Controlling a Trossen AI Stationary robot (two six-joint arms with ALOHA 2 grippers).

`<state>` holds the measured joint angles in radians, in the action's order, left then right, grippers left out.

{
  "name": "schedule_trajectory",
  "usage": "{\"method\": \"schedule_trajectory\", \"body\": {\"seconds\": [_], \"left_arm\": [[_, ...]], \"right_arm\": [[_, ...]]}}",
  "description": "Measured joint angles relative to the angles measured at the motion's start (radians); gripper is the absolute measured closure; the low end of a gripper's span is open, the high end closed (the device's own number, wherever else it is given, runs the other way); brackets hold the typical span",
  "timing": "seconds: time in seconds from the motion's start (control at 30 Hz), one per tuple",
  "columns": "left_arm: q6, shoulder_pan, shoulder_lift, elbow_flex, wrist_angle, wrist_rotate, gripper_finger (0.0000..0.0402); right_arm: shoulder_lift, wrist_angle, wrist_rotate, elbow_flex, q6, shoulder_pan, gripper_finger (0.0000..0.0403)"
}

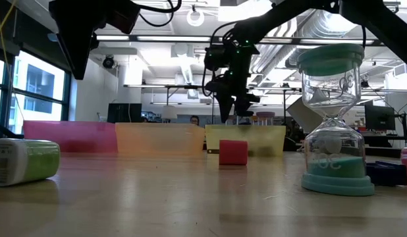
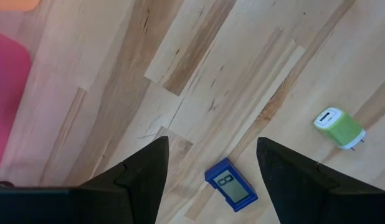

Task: Pick & Place Office items
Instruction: Put the violet hourglass into the yellow bin, then put the left dark blue digital clock into the orange bin

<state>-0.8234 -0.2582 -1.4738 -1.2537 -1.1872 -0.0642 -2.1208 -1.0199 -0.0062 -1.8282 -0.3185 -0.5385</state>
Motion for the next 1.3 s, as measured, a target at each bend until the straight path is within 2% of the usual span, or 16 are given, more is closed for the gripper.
{"method": "schedule_trajectory", "body": {"seconds": [0.27,0.37,0.5,0.67,0.8,0.97,1.3], "left_arm": [[0.000,-0.003,0.000,0.000,-0.001,-0.002,0.0165],[-0.004,-0.002,0.000,0.000,-0.002,-0.002,0.0165],[-0.004,-0.002,0.007,0.000,-0.002,-0.004,0.0165],[-0.004,-0.002,0.014,0.000,-0.003,-0.020,0.0165],[-0.004,-0.002,0.014,0.000,-0.002,-0.020,0.0165],[-0.004,-0.002,0.015,0.000,-0.006,-0.020,0.0165],[-0.008,-0.002,0.017,0.000,-0.001,-0.020,0.0165]], "right_arm": [[0.000,-0.001,0.026,0.000,0.005,0.000,0.0188],[0.000,-0.004,0.007,0.000,0.015,-0.001,0.0179],[0.000,-0.003,-0.027,0.000,0.043,-0.001,0.0150],[0.000,-0.004,-0.079,0.000,0.103,-0.003,0.0096],[0.003,-0.007,0.034,0.000,0.098,-0.002,0.0064],[0.029,-0.014,0.140,0.000,0.091,0.000,0.0047],[0.184,0.021,0.143,0.000,0.104,0.037,0.0047]]}}
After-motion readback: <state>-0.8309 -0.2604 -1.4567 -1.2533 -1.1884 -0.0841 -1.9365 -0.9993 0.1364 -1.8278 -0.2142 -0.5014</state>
